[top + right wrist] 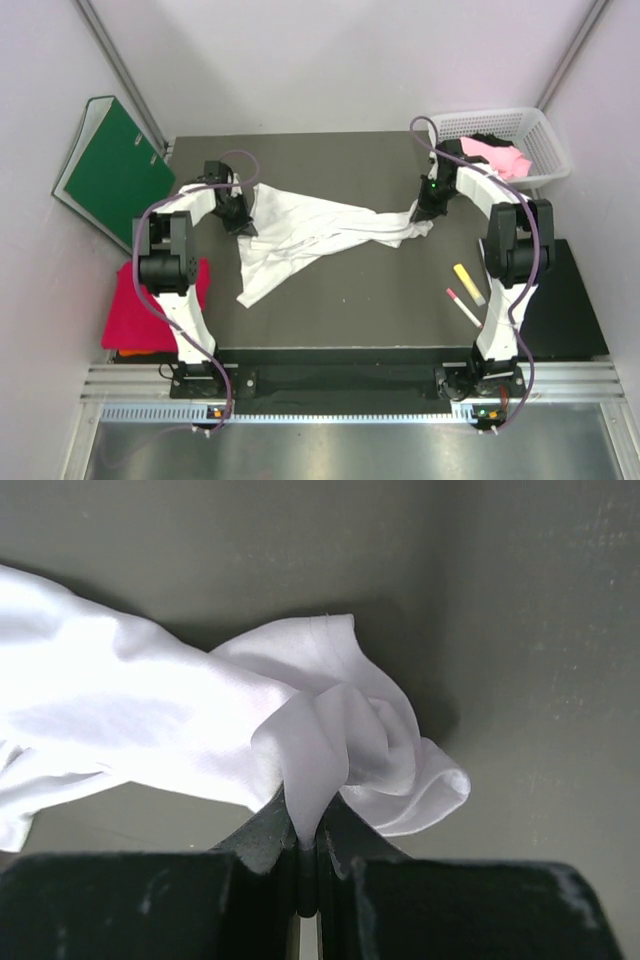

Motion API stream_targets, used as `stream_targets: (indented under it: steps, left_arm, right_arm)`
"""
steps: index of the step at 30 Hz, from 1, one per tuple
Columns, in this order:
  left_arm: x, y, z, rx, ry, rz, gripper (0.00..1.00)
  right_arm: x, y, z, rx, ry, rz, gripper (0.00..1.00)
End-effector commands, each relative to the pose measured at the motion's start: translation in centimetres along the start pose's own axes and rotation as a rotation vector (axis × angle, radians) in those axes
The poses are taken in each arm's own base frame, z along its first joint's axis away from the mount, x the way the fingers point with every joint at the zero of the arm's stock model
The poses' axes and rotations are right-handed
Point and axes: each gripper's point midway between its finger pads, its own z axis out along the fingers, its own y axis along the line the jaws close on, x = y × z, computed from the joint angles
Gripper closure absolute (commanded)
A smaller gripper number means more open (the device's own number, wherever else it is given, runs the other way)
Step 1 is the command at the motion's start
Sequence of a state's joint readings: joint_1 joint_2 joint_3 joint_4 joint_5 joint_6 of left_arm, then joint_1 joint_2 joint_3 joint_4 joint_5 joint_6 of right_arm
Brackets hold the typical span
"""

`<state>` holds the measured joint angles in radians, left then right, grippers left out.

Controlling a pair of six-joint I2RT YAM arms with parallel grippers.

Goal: Fold and stack the t-shirts
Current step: Flatten out the tshirt

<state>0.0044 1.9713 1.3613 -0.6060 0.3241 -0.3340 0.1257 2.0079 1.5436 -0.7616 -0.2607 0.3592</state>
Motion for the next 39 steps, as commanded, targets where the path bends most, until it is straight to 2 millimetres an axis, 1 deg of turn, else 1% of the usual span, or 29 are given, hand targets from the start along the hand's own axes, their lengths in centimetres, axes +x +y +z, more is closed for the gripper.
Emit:
stream_targets:
  steps: [1, 2, 4, 5, 6, 7, 8, 9, 10, 11, 13, 14, 15, 16, 17, 19, 20, 22, 23, 25, 26, 28, 29, 30, 31, 32, 33, 34, 39]
  left_arm:
    - [-4.5, -1.5, -5.1, -0.032, -0.182, 0.045, 1.0]
    - [-5.4, -1.8, -6.3, -0.035, -0.225, 0.047, 1.0]
    - [-6.6, -1.7, -7.6, -0.038, -0.273, 0.039, 1.0]
    - [-7.3, -1.9, -8.4, -0.037, -0.302, 0.042, 1.0]
    - [-7.8, -1.9, -8.9, -0.034, -0.32, 0.039, 1.0]
    - [-8.2, -1.5, -9.2, -0.039, -0.328, 0.031, 1.0]
    - [-8.6, -1.3, -9.7, -0.04, -0.338, 0.024, 1.0]
    - [-8.8, -1.3, -9.9, -0.031, -0.34, 0.022, 1.0]
    - [-9.1, -0.8, -10.1, -0.03, -0.343, 0.01, 1.0]
    - [-9.6, -0.6, -10.3, -0.023, -0.354, 0.004, 1.0]
    - [-9.8, -0.3, -10.4, -0.004, -0.353, -0.018, 1.0]
    - [-10.1, -0.2, -10.2, 0.006, -0.353, -0.024, 1.0]
    - [-10.3, -0.3, -10.2, 0.017, -0.358, -0.034, 1.0]
    - [-10.5, -0.4, -10.1, 0.039, -0.354, -0.042, 1.0]
    - [-10.8, -0.5, -9.9, 0.053, -0.352, -0.051, 1.0]
    - [-11.2, -0.9, -9.6, 0.089, -0.349, -0.066, 1.0]
    - [-11.6, -1.0, -9.4, 0.099, -0.347, -0.07, 1.0]
    - [-11.9, -1.4, -9.2, 0.124, -0.339, -0.075, 1.0]
    - [-12.2, -1.8, -9.1, 0.141, -0.334, -0.076, 1.0]
    - [-12.4, -2.0, -8.8, 0.153, -0.328, -0.076, 1.0]
    - [-12.6, -2.0, -8.9, 0.155, -0.331, -0.076, 1.0]
    - [-12.7, -2.1, -8.9, 0.16, -0.332, -0.072, 1.0]
    - [-12.7, -2.1, -8.8, 0.16, -0.329, -0.07, 1.0]
    - [-12.7, -2.2, -8.8, 0.161, -0.331, -0.066, 1.0]
    - [-12.7, -2.1, -8.8, 0.159, -0.328, -0.068, 1.0]
    - [-12.6, -2.0, -8.7, 0.158, -0.326, -0.067, 1.0]
    - [-12.4, -2.0, -8.6, 0.157, -0.32, -0.068, 1.0]
    - [-12.3, -2.0, -8.5, 0.157, -0.315, -0.068, 1.0]
    - [-11.9, -2.0, -8.1, 0.167, -0.302, -0.072, 1.0]
  right_arm:
    - [-4.2, 2.4, -2.7, -0.073, -0.128, -0.057, 1.0]
    - [-4.6, 2.7, -2.8, -0.078, -0.138, -0.066, 1.0]
    - [-6.3, 3.5, -3.6, -0.098, -0.183, -0.088, 1.0]
    - [-6.8, 3.4, -2.9, -0.094, -0.179, -0.087, 1.0]
    - [-8.3, 4.2, -3.6, -0.107, -0.215, -0.096, 1.0]
    - [-8.8, 4.3, -3.5, -0.112, -0.216, -0.093, 1.0]
    - [-9.3, 4.4, -2.4, -0.118, -0.204, -0.088, 1.0]
    - [-10.8, 5.4, -3.1, -0.139, -0.241, -0.082, 1.0]
    - [-11.5, 5.7, -3.0, -0.152, -0.25, -0.075, 1.0]
    - [-12.3, 6.1, -2.2, -0.172, -0.26, -0.065, 1.0]
    - [-14.1, 6.8, -2.2, -0.206, -0.308, -0.028, 0.98]
    - [-15.3, 7.5, -2.0, -0.246, -0.351, -0.032, 0.9]
    - [-15.5, 7.6, -1.6, -0.259, -0.357, -0.007, 0.79]
    - [-15.8, 7.7, -1.4, -0.268, -0.367, -0.001, 0.72]
    - [-16.2, 7.9, -1.8, -0.272, -0.392, -0.001, 0.61]
    - [-16.2, 7.9, -1.7, -0.277, -0.414, 0.01, 0.53]
    - [-15.7, 7.8, -2.2, -0.27, -0.419, 0.01, 0.46]
    - [-15.2, 7.5, -2.6, -0.26, -0.424, 0.008, 0.42]
    - [-14.4, 7.2, -2.8, -0.25, -0.417, 0.013, 0.41]
    - [-13.4, 7.1, -3.5, -0.259, -0.403, 0.016, 0.42]
    - [-12.2, 6.6, -2.7, -0.256, -0.37, 0.033, 0.43]
    - [-11.4, 6.8, -3.3, -0.278, -0.366, 0.047, 0.48]
    - [-10.1, 6.3, -2.5, -0.271, -0.333, 0.081, 0.49]
    - [-9.7, 6.2, -2.5, -0.274, -0.329, 0.099, 0.5]
    - [-9.7, 6.7, -3.4, -0.299, -0.351, 0.103, 0.5]
    - [-8.5, 6.4, -2.7, -0.306, -0.324, 0.153, 0.51]
    - [-8.2, 6.4, -2.8, -0.316, -0.323, 0.174, 0.51]
    - [-7.9, 7.1, -3.5, -0.356, -0.325, 0.187, 0.51]
    - [-6.1, 9.4, -1.9, -0.519, -0.279, 0.312, 0.52]
